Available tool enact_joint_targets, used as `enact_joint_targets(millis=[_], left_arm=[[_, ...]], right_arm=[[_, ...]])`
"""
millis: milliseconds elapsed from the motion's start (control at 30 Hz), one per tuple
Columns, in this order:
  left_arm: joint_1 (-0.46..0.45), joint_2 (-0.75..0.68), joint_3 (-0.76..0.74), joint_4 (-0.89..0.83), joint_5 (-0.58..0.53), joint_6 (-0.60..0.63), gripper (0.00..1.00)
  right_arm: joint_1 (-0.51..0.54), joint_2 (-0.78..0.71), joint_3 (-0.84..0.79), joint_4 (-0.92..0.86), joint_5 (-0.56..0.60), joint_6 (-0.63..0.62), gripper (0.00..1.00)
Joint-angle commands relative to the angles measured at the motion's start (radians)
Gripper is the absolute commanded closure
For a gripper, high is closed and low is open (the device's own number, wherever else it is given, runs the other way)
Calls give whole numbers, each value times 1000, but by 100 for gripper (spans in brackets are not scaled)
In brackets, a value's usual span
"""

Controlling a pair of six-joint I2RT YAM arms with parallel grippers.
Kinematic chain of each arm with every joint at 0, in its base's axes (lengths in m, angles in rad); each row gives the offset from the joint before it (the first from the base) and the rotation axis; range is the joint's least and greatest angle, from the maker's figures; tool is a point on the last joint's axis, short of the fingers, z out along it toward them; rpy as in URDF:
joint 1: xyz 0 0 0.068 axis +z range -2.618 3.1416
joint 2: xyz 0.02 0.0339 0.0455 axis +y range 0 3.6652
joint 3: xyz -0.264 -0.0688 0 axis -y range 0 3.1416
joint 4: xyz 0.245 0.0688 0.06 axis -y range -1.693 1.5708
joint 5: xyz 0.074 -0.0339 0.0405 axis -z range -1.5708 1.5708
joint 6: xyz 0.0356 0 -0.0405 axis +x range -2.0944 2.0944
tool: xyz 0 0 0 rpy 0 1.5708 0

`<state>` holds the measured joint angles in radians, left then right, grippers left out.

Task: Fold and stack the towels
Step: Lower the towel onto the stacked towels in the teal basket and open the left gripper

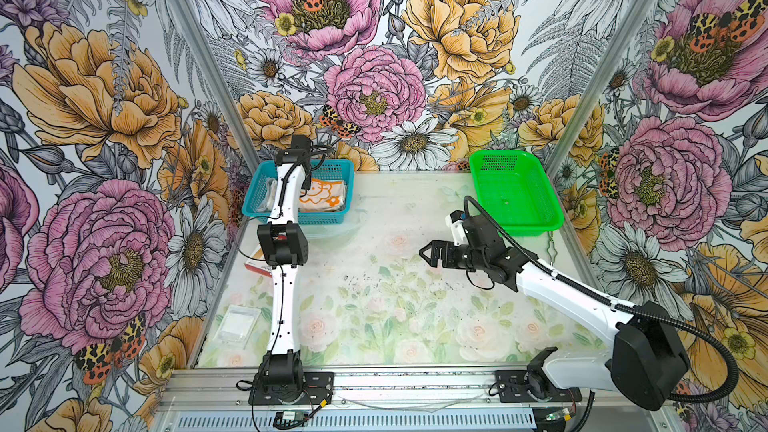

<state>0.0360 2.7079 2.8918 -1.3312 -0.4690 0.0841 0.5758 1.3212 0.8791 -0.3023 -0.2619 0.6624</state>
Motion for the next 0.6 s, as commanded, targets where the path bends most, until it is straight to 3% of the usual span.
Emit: enact_joint_targets(millis=[0,433,500,567], left_arm=[[17,-45,3,5,2,-18,100],[58,-1,39,10,31,-24,100],[61,11,41,9,31,-23,86],[64,22,55,10,47,-23,64]], right_arm=[[8,9,29,2,6,-2,1],[12,50,53,2,-5,-5,1],[13,60,59,2,-13,-8,1],[15,61,60,3,-18,-7,0]])
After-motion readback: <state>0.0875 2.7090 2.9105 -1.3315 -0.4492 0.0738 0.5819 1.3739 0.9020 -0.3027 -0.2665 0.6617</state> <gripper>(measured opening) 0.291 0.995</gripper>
